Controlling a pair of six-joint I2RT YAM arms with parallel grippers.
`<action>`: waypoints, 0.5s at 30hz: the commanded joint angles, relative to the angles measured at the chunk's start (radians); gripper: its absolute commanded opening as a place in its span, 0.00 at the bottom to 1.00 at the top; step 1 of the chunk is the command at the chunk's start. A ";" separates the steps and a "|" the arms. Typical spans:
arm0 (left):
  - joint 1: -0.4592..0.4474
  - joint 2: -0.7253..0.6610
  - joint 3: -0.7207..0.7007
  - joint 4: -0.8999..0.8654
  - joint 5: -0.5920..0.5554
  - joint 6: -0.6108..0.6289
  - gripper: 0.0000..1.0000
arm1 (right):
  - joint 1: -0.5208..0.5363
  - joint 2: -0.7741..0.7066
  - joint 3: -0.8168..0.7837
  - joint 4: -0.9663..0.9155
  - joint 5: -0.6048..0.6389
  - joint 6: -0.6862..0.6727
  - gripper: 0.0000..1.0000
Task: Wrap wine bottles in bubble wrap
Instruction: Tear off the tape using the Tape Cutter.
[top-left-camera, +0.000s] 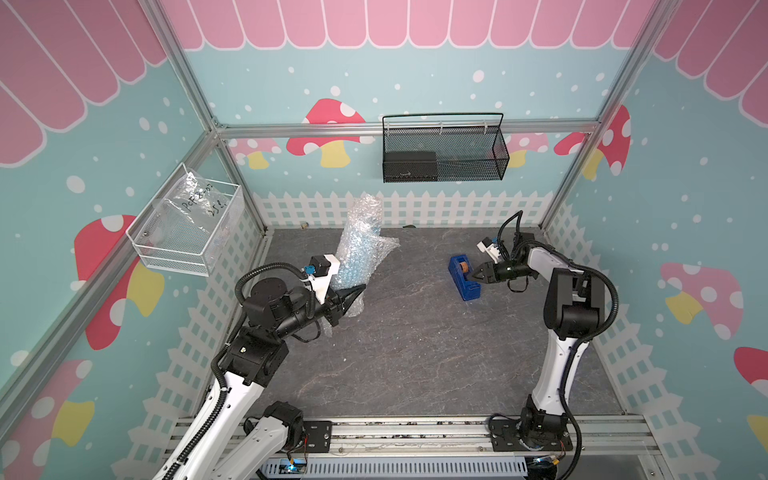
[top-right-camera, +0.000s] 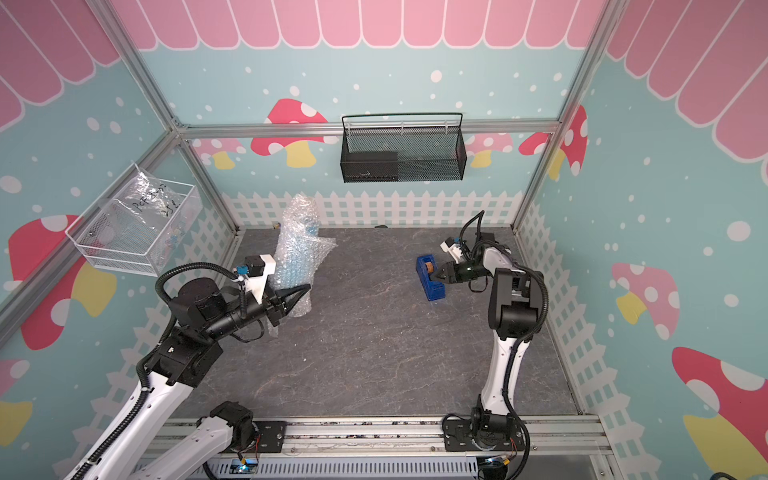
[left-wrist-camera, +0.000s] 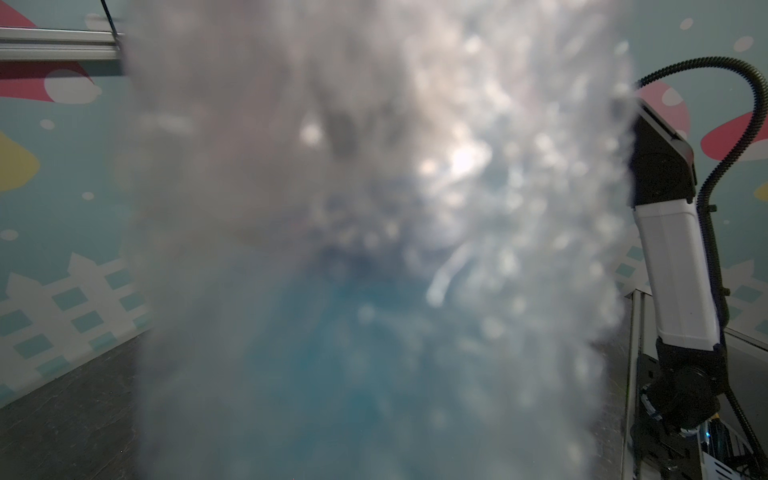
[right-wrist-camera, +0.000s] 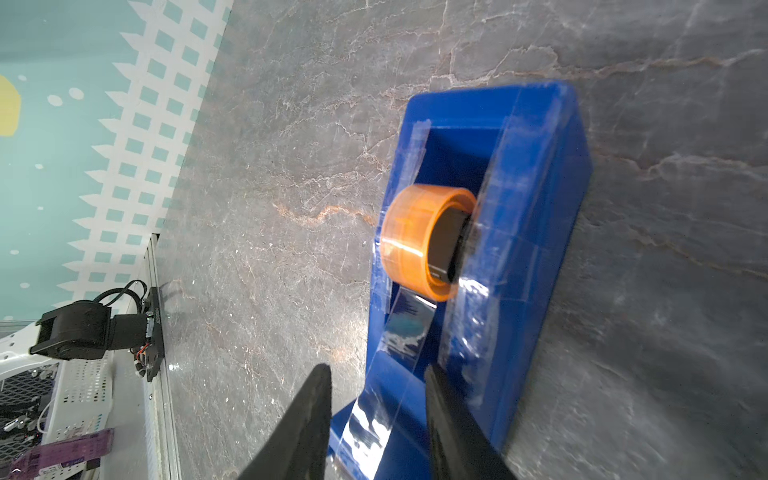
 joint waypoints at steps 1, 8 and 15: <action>0.008 -0.034 0.015 0.126 0.002 0.010 0.00 | 0.006 0.017 0.009 -0.016 -0.056 -0.034 0.38; 0.016 -0.035 0.012 0.129 0.003 0.008 0.00 | 0.005 0.032 0.002 -0.017 -0.061 -0.029 0.37; 0.021 -0.035 0.007 0.129 0.005 0.009 0.00 | 0.005 0.036 0.010 -0.018 -0.042 -0.015 0.38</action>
